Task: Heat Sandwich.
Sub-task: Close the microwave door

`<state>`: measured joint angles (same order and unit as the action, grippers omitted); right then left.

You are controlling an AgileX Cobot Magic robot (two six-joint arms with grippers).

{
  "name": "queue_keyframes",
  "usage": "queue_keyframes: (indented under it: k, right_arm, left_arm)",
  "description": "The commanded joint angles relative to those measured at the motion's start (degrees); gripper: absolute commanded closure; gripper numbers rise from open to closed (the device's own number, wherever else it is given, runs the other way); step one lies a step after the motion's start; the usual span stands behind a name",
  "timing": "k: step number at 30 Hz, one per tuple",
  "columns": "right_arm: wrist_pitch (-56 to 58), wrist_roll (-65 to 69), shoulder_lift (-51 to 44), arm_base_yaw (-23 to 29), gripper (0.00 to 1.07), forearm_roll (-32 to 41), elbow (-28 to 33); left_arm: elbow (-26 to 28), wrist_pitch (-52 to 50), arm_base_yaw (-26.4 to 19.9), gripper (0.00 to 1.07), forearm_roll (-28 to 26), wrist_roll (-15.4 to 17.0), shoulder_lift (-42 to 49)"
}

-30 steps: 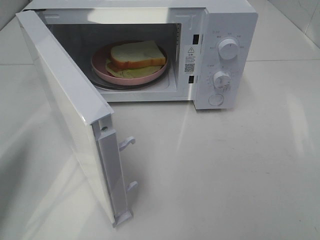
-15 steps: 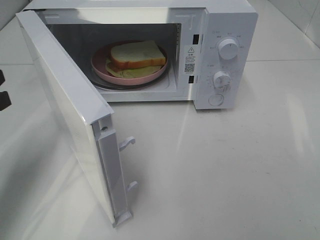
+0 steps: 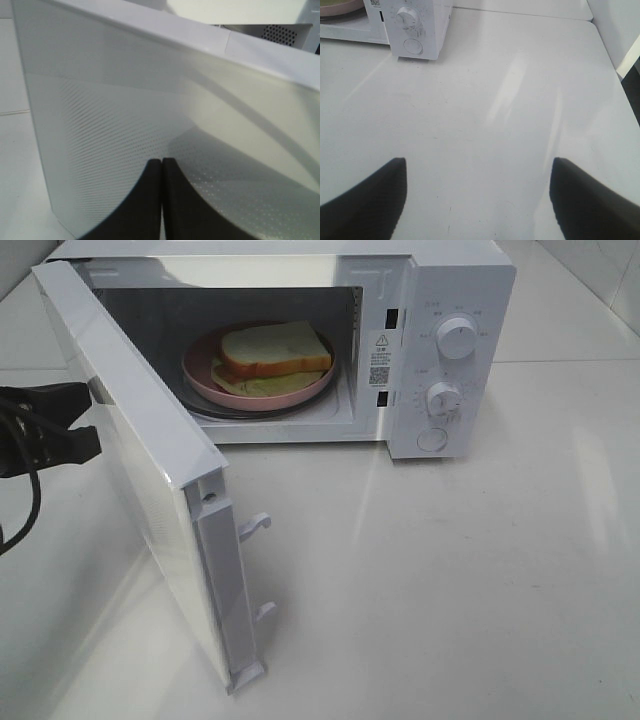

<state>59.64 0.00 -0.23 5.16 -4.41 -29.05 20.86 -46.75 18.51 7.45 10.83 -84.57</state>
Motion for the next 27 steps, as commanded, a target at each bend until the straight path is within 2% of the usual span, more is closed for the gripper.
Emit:
queue_keyframes:
  k: [1, 12, 21, 27]
  right_arm:
    - [-0.4, 0.34, -1.55, -0.4, 0.31, -0.06, 0.06]
    - [-0.4, 0.34, -1.55, -0.4, 0.31, -0.06, 0.06]
    - [-0.4, 0.34, -1.55, -0.4, 0.31, -0.06, 0.06]
    - [-0.4, 0.34, -1.55, -0.4, 0.31, -0.06, 0.06]
  left_arm:
    - [1.6, -0.34, 2.86, 1.06, -3.38, -1.66, -0.86]
    - [8.48, -0.06, 13.46, 1.06, -16.27, -9.28, -6.76]
    - [15.18, 0.29, 18.11, 1.06, -20.4, -9.68, -12.78]
    - [19.6, 0.97, 20.05, 1.06, -20.68, -9.68, -15.53]
